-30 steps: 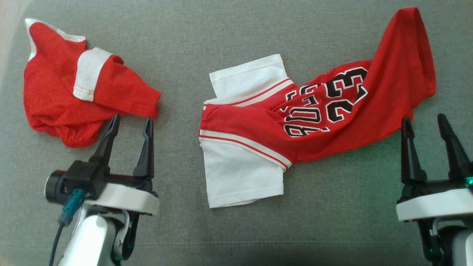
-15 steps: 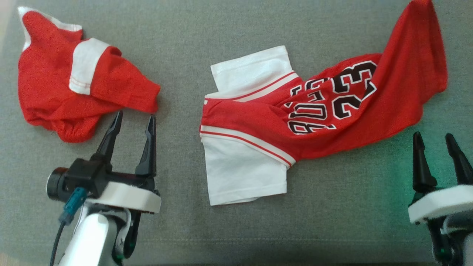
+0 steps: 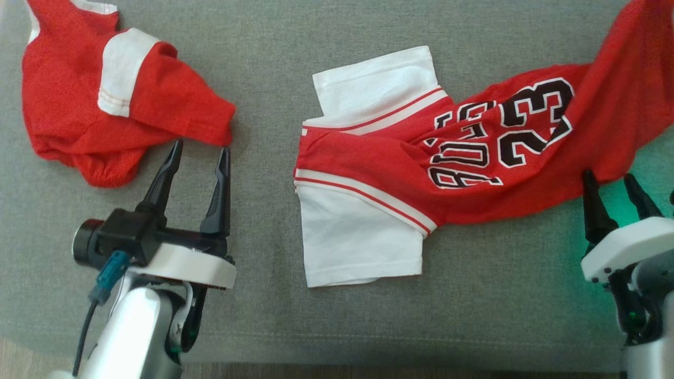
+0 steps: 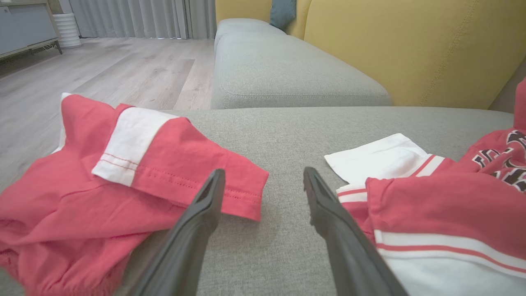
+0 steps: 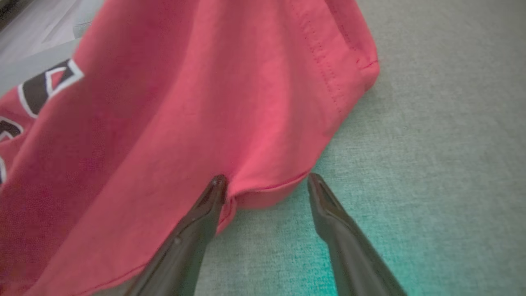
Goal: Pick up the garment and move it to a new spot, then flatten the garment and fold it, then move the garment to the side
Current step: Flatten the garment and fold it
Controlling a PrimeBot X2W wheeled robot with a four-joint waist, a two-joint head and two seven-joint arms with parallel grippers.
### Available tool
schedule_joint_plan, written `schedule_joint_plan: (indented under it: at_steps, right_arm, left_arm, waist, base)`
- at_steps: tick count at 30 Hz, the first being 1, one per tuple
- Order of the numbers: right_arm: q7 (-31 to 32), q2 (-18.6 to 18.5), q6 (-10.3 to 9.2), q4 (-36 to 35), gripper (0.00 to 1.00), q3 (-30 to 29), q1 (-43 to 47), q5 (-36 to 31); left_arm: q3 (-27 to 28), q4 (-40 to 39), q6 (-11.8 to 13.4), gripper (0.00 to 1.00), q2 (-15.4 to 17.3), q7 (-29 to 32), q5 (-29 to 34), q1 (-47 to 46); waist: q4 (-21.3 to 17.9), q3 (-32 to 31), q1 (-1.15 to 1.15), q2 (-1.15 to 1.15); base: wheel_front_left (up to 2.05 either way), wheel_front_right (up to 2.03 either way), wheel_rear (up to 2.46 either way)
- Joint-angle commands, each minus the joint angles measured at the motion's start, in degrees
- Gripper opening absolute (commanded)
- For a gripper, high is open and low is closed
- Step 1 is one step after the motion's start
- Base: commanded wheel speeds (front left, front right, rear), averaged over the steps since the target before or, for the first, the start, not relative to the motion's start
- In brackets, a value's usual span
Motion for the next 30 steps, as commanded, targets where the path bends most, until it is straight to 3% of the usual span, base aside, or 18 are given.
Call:
schedule_joint_plan:
  at_steps: [1, 2, 3, 4, 9, 14, 21, 25, 26, 27, 30]
  right_arm:
    - [0.44, -0.83, -0.04, -1.83, 1.0, 0.95, -2.03, 0.43]
    - [0.69, -0.77, -0.04, -1.74, 0.84, 0.97, -2.29, 0.96]
    - [0.67, -0.72, -0.04, -1.77, 0.31, 0.92, -2.53, 1.19]
    - [0.44, -0.68, -0.04, -1.81, 0.0, 0.85, -2.75, 1.47]
    - [-1.0, -0.53, -0.04, -2.75, 0.0, 0.71, -2.37, 2.49]
    - [-3.46, -0.17, -0.04, -9.29, 0.0, -0.78, 2.12, 1.59]
    - [-3.07, -0.07, -0.04, -16.22, 0.0, -3.82, 9.76, 4.38]
    - [-1.91, -0.06, -0.04, -17.3, 0.0, -3.3, 9.44, 3.05]
    - [-1.47, -0.06, -0.04, -16.99, 0.45, -2.68, 8.83, 2.52]
    - [-0.76, -0.06, -0.04, -16.28, 1.0, -2.16, 8.31, 2.29]
    - [-0.84, -0.06, -0.04, -15.41, 1.0, -0.79, 6.72, 0.82]
  left_arm:
    - [1.92, -1.55, -0.15, 1.0, 0.74, -0.55, -0.39, -2.42]
    - [1.91, -1.47, -0.2, 1.0, 0.7, -0.58, -0.39, -2.54]
    - [1.91, -1.41, -0.24, 1.0, 0.67, -0.6, -0.39, -2.65]
    - [1.92, -1.34, -0.27, 1.0, 0.64, -0.62, -0.39, -2.73]
    - [1.81, -1.06, -0.3, 1.0, 0.45, -0.68, -0.3, -2.82]
    - [1.98, -0.7, -0.44, 1.0, 0.51, -0.73, -0.37, -2.54]
    - [2.31, -1.05, -0.2, 1.0, 0.64, -0.76, -0.4, -1.86]
    - [2.15, -1.09, -0.3, 1.0, 0.63, -0.77, -0.39, -2.15]
    - [2.04, -1.06, -0.36, 1.0, 0.59, -0.77, -0.42, -2.24]
    - [1.92, -0.97, -0.43, 1.0, 0.54, -0.77, -0.44, -2.34]
    - [1.52, -0.64, -0.66, 1.0, 0.41, -0.77, -0.51, -2.62]
  waist:
    - [0.18, 0.26, 0.0, 0.0]
    - [0.23, 0.35, 0.0, 0.0]
    - [0.26, 0.46, 0.0, 0.0]
    - [0.26, 0.52, 0.0, 0.0]
    - [0.23, 0.51, 0.0, 0.0]
    - [0.1, -0.19, 0.0, 0.0]
    - [-0.9, -0.7, 0.0, 0.0]
    - [-1.12, -0.58, 0.0, 0.0]
    - [-1.11, -0.54, 0.0, 0.0]
    - [-1.03, -0.57, 0.0, 0.0]
    - [-0.66, -0.64, 0.0, 0.0]
  base:
    - [0.0, 0.0, 0.0]
    - [0.0, 0.0, 0.0]
    - [0.0, 0.0, 0.0]
    - [0.0, 0.0, 0.0]
    - [0.0, 0.0, 0.0]
    - [0.0, 0.0, 0.0]
    - [0.0, 0.0, 0.0]
    - [0.0, 0.0, 0.0]
    - [0.0, 0.0, 0.0]
    - [0.0, 0.0, 0.0]
    - [0.0, 0.0, 0.0]
